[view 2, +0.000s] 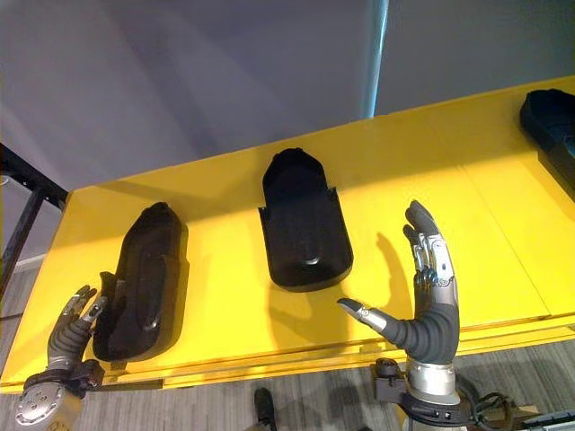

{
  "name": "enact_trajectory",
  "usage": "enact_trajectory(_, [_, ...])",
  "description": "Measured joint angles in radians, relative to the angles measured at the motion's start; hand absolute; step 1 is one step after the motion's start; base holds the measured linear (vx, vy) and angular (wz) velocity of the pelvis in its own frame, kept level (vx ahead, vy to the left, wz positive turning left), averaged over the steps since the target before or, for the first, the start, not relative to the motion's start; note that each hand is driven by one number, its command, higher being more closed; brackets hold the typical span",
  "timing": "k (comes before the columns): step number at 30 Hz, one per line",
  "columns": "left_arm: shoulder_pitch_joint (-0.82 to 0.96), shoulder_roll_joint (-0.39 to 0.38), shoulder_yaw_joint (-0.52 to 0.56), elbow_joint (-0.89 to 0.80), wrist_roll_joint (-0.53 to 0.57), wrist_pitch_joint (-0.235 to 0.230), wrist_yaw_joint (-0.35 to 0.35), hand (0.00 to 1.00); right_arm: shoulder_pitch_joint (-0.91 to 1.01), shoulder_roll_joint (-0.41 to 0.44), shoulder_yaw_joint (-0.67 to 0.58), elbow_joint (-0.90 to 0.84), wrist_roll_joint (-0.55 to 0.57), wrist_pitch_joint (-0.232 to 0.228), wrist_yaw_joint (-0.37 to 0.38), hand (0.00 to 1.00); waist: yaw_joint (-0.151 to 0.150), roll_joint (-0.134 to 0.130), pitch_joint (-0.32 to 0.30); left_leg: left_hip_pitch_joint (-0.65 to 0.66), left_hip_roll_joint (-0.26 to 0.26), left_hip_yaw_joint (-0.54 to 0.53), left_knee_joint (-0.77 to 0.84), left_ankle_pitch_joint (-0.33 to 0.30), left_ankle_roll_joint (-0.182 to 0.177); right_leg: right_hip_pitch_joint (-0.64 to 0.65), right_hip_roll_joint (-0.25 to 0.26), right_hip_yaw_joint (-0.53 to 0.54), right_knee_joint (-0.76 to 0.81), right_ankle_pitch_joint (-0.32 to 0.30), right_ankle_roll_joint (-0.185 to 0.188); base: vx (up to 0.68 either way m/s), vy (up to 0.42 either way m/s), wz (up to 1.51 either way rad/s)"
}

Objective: Walk over and take plastic housings, then place them on the shelf

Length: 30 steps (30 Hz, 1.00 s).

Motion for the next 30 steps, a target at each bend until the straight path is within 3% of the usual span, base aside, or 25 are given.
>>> enact_trajectory(4, [0.000,0.000,0.001,-0.042,-0.026,-0.004,0.019,0.00,0.024,0.048,0.010,0.029,0.000,-0.001,0.000,0.00,0.002,-0.025,-0.072,0.058,-0.004,0.002,-0.010,0.000,0.000,0.093,0.005,-0.025,-0.065,0.003,0.004,0.10,-0.013,0.12])
enact_trajectory(5, [0.000,0.000,0.002,-0.070,-0.039,-0.015,0.029,1.00,0.025,0.056,0.017,0.055,0.000,-0.002,0.000,0.00,0.002,-0.033,-0.093,0.081,-0.003,-0.001,-0.020,0.000,0.000,0.123,0.010,-0.033,-0.082,0.005,0.003,0.09,-0.048,0.03])
enact_trajectory(8, [0.000,0.001,0.014,-0.140,-0.098,-0.100,0.053,1.00,0.029,0.076,0.020,0.090,0.000,-0.002,0.002,0.00,0.003,-0.035,-0.134,0.106,-0.003,-0.004,-0.034,-0.001,-0.001,0.154,0.021,-0.037,-0.106,0.010,0.000,0.04,-0.036,-0.02])
enact_trajectory(10, [0.029,-0.006,0.030,-0.290,-0.137,-0.210,0.056,1.00,0.061,0.091,0.020,0.095,0.000,-0.002,0.002,0.00,0.003,-0.036,-0.157,0.123,0.000,-0.008,-0.045,0.001,-0.003,0.170,0.027,-0.038,-0.116,0.012,-0.002,0.00,-0.035,-0.03])
enact_trajectory(11, [0.044,-0.013,0.030,-0.338,-0.138,-0.229,0.053,1.00,0.071,0.099,0.020,0.095,0.000,-0.002,0.002,0.00,0.003,-0.035,-0.163,0.127,0.001,-0.011,-0.048,0.002,-0.005,0.176,0.029,-0.040,-0.124,0.015,-0.001,-0.02,-0.035,-0.01])
enact_trajectory(13, [0.138,-0.104,0.018,-0.496,-0.143,-0.277,0.012,1.00,0.121,0.125,0.019,0.095,0.000,-0.001,0.007,0.00,0.000,-0.031,-0.178,0.133,0.003,-0.023,-0.049,0.002,-0.005,0.191,0.035,-0.050,-0.150,0.029,-0.002,-0.02,-0.022,0.04])
enact_trajectory(17, [0.363,-0.281,-0.122,-0.555,-0.146,-0.281,-0.039,1.00,0.191,0.161,0.021,0.095,0.008,-0.001,0.029,0.00,0.002,-0.030,-0.180,0.112,0.007,-0.049,-0.054,0.008,-0.009,0.190,0.049,-0.067,-0.170,0.035,-0.005,-0.06,-0.007,0.16])
enact_trajectory(19, [0.431,-0.316,-0.177,-0.541,-0.156,-0.266,-0.046,1.00,0.215,0.161,0.030,0.095,0.012,-0.001,0.032,0.00,0.006,-0.032,-0.177,0.093,0.013,-0.066,-0.065,0.022,-0.008,0.176,0.058,-0.084,-0.171,0.038,-0.010,-0.06,-0.010,0.31])
enact_trajectory(24, [0.474,-0.319,-0.244,-0.460,-0.163,-0.256,-0.044,1.00,0.221,0.156,0.070,0.129,0.012,-0.002,0.007,0.00,0.013,-0.035,-0.142,0.047,0.027,-0.090,-0.084,0.059,-0.014,0.123,0.077,-0.097,-0.152,0.042,-0.018,-0.04,-0.011,0.15])
enact_trajectory(30, [0.461,-0.313,-0.275,-0.391,-0.165,-0.275,-0.032,1.00,0.223,0.138,0.078,0.182,0.010,-0.006,-0.083,0.00,0.004,-0.031,-0.063,0.007,0.028,-0.102,-0.085,0.074,-0.013,0.081,0.078,-0.105,-0.137,0.043,-0.019,-0.01,0.000,0.06])
